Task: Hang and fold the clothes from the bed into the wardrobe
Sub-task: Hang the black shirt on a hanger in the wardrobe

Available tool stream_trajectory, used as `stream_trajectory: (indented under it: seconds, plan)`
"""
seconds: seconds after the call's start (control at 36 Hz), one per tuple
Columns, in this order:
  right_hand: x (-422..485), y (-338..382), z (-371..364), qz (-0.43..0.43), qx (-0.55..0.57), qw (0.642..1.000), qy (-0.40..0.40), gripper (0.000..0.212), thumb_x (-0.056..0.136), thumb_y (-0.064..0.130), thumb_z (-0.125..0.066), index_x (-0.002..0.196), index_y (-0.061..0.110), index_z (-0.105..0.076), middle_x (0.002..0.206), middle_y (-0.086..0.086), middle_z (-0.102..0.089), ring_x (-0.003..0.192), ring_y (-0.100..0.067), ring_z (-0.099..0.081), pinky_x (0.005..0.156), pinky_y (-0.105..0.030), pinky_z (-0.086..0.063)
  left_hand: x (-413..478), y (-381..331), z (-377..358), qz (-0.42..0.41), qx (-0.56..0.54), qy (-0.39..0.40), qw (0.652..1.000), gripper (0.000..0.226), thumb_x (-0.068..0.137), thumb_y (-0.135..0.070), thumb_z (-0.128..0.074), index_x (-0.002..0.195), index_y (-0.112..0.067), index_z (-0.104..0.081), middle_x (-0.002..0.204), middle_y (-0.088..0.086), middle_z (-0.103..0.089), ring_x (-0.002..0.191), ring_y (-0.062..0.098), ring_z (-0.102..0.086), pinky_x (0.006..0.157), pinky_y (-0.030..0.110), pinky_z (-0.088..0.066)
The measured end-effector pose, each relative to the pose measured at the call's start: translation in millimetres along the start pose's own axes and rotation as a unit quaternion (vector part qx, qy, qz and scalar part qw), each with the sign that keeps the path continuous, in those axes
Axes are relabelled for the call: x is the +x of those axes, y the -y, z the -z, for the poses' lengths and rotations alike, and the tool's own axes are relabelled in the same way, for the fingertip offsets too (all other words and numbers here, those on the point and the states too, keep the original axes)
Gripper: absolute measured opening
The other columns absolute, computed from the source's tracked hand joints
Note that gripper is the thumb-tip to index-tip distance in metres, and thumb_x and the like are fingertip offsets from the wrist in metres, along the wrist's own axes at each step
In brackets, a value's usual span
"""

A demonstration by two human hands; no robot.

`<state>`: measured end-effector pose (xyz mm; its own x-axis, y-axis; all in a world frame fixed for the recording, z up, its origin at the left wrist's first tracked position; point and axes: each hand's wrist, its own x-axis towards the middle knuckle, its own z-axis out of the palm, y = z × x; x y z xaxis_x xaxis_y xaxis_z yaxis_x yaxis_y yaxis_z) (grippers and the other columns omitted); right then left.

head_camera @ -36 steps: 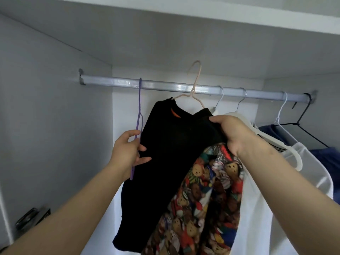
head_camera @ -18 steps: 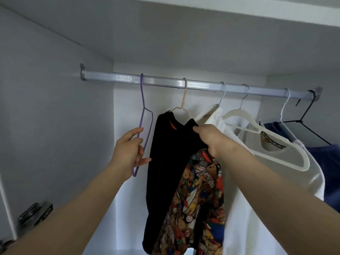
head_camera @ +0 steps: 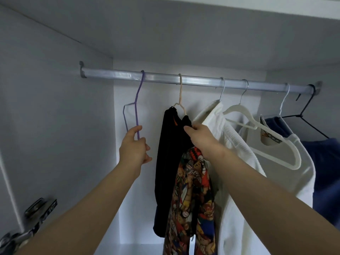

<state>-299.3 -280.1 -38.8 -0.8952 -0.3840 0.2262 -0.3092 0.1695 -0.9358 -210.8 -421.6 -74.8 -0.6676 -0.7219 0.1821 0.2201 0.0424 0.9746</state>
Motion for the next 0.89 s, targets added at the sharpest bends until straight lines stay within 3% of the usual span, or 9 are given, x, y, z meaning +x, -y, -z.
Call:
stream_trajectory:
  seconds: [0.11,0.19,0.25,0.36,0.44,0.56,0.69,0.78,0.89]
  plan:
    - [-12,-12,1,0.008,-0.007,1.000,-0.002,0.008,0.095,0.019,-0.052,0.097,0.012,-0.055,0.084,0.003,-0.059,0.074,-0.006,-0.057,0.049,-0.004,-0.043,-7,9,4,-0.013,0.019,0.004,1.000,0.037,0.094,-0.003,-0.043,0.115,-0.032,-0.049,0.084,0.001,-0.055,0.055,0.013,-0.048,0.046,0.021,-0.044]
    - [-23,-18,4,-0.002,-0.002,1.000,0.013,0.014,0.094,0.022,-0.055,0.103,0.010,-0.055,0.084,0.002,-0.059,0.071,-0.006,-0.056,0.047,-0.009,-0.046,-17,16,6,-0.038,0.033,0.012,0.999,0.031,0.093,-0.006,-0.049,0.115,-0.028,-0.051,0.099,-0.001,-0.054,0.067,0.012,-0.054,0.052,0.021,-0.043]
    - [-31,-17,8,-0.015,-0.009,1.000,0.015,0.019,0.093,0.025,-0.056,0.106,0.011,-0.055,0.075,0.000,-0.057,0.062,-0.010,-0.052,0.047,-0.024,-0.048,-23,18,7,-0.075,0.071,0.000,0.995,0.027,0.091,-0.009,-0.054,0.109,-0.029,-0.052,0.119,0.005,-0.048,0.076,0.013,-0.052,0.063,0.023,-0.046]
    - [-40,-10,17,-0.011,-0.003,1.000,-0.010,0.015,0.093,0.025,-0.055,0.104,0.015,-0.055,0.068,-0.001,-0.048,0.052,-0.011,-0.042,0.035,-0.014,-0.032,-38,10,5,-0.200,0.168,-0.062,0.963,0.028,0.086,-0.012,-0.062,0.106,-0.028,-0.053,0.129,0.002,-0.034,0.106,0.017,-0.043,0.096,0.037,-0.042]
    - [-48,1,26,0.005,0.036,0.999,-0.021,0.010,0.094,0.025,-0.053,0.101,0.019,-0.054,0.083,0.003,-0.052,0.060,-0.011,-0.048,0.045,-0.018,-0.036,-49,-4,-4,-0.268,0.170,-0.037,0.947,0.027,0.086,-0.013,-0.060,0.104,-0.032,-0.052,0.122,-0.008,-0.036,0.115,0.013,-0.037,0.093,0.028,-0.036]
    - [-62,15,44,0.037,0.082,0.995,-0.043,0.005,0.093,0.024,-0.053,0.088,0.024,-0.055,0.085,0.004,-0.053,0.063,-0.011,-0.050,0.054,-0.021,-0.038,-61,-27,-26,-0.271,0.128,0.042,0.953,0.027,0.089,-0.016,-0.057,0.100,-0.040,-0.051,0.101,-0.031,-0.035,0.103,-0.003,-0.040,0.090,0.019,-0.034]
    - [-89,25,78,0.057,0.132,0.986,-0.084,0.008,0.092,0.021,-0.054,0.085,0.024,-0.057,0.089,0.004,-0.055,0.065,-0.009,-0.052,0.059,-0.020,-0.039,-79,-47,-61,-0.230,0.032,0.125,0.965,0.033,0.090,-0.012,-0.057,0.090,-0.044,-0.051,0.111,-0.014,-0.051,0.094,-0.005,-0.051,0.076,0.011,-0.042]
    - [-110,21,100,0.059,0.155,0.978,-0.128,0.008,0.091,0.019,-0.055,0.084,0.023,-0.058,0.086,0.005,-0.057,0.066,-0.009,-0.054,0.062,-0.022,-0.041,-96,-51,-86,-0.208,-0.016,0.164,0.964,0.029,0.090,-0.013,-0.057,0.088,-0.042,-0.053,0.104,-0.018,-0.054,0.081,-0.010,-0.054,0.061,0.008,-0.044]
    - [-145,6,123,0.046,0.165,0.967,-0.186,0.008,0.090,0.018,-0.055,0.085,0.021,-0.059,0.077,0.007,-0.058,0.064,-0.007,-0.056,0.060,-0.021,-0.043,-125,-46,-117,-0.164,-0.071,0.223,0.958,0.023,0.089,-0.016,-0.057,0.087,-0.038,-0.057,0.105,-0.014,-0.057,0.090,-0.005,-0.057,0.078,0.019,-0.047]
